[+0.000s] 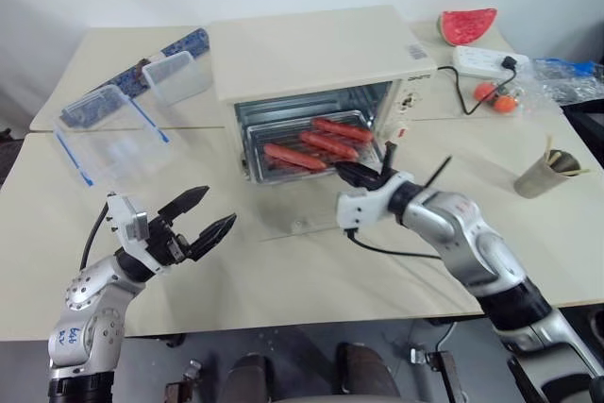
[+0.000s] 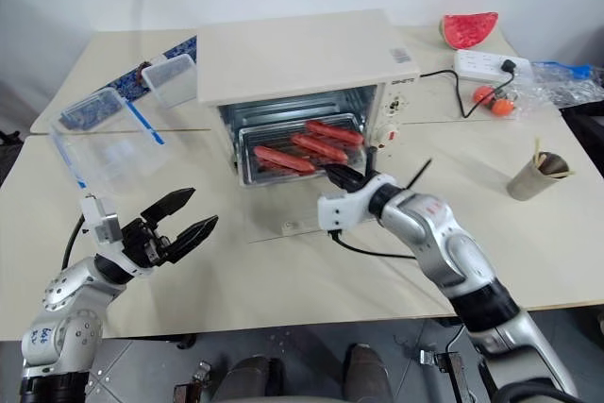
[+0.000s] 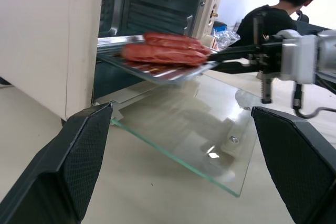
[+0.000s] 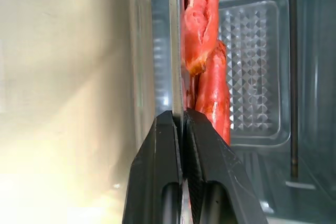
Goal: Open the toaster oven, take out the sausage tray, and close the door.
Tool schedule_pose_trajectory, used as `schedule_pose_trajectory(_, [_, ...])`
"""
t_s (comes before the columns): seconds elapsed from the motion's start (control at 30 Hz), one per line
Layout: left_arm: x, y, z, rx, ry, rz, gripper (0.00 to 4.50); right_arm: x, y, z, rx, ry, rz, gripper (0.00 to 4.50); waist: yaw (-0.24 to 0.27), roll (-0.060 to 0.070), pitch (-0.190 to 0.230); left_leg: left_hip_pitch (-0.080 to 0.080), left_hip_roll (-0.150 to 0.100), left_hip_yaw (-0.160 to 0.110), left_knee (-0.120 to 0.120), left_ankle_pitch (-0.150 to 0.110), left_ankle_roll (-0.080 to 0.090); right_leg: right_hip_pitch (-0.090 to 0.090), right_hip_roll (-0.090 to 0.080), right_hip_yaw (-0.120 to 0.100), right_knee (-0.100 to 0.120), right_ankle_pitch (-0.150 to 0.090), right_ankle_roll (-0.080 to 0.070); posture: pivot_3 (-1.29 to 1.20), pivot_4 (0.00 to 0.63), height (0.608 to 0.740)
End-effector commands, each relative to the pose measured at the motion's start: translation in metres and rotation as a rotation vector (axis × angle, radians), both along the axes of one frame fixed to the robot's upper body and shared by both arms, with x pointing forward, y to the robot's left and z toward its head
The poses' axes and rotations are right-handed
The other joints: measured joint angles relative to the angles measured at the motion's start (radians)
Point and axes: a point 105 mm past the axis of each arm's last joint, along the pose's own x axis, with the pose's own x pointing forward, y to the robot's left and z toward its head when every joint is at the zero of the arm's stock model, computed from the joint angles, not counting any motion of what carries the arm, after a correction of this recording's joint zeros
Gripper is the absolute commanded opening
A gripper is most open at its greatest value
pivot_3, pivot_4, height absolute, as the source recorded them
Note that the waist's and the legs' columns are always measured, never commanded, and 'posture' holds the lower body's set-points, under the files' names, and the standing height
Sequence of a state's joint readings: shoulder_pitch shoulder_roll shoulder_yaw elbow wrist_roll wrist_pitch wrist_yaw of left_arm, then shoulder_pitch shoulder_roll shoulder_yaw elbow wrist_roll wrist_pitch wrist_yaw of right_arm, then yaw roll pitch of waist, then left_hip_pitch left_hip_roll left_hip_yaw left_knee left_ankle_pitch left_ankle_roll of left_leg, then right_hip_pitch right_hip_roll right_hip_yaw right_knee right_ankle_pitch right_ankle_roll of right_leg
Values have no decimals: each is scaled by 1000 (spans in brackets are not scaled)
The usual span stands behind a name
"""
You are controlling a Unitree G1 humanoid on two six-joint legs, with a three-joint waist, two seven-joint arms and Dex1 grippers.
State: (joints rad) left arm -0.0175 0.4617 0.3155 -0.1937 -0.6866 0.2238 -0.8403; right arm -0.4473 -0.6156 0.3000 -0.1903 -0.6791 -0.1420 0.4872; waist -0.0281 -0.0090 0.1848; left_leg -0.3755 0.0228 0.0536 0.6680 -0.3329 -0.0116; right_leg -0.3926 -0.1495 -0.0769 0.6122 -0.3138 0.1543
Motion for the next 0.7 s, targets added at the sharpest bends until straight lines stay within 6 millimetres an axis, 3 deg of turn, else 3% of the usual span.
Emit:
schedule_pose_trajectory(0.03, [0,5,9,-24,-5,-8,4500,-16,-5,9,8,-40,31,47,2,0,0,0,0,0,0,0,0,0,0,0,0,0,0,0,150,740])
schedule_pose_trajectory(0.2, [1,5,12,-67,51,-41,4500,-29,-16,7,-2,-47,37,47,3,0,0,0,0,0,3,0,0,1,0,0,0,0,0,0,150,740])
schedule_pose_trajectory(0.37, [8,0,4,-118,327,-27,4500,-40,-20,6,-14,-72,53,47,3,0,0,0,0,0,3,0,0,1,0,0,0,0,0,0,150,740])
schedule_pose_trajectory(0.7, [8,-37,27,-312,662,-312,4500,-51,-20,6,-34,-123,131,47,5,-1,0,0,0,-8,7,0,0,2,0,0,4,0,0,0,150,740])
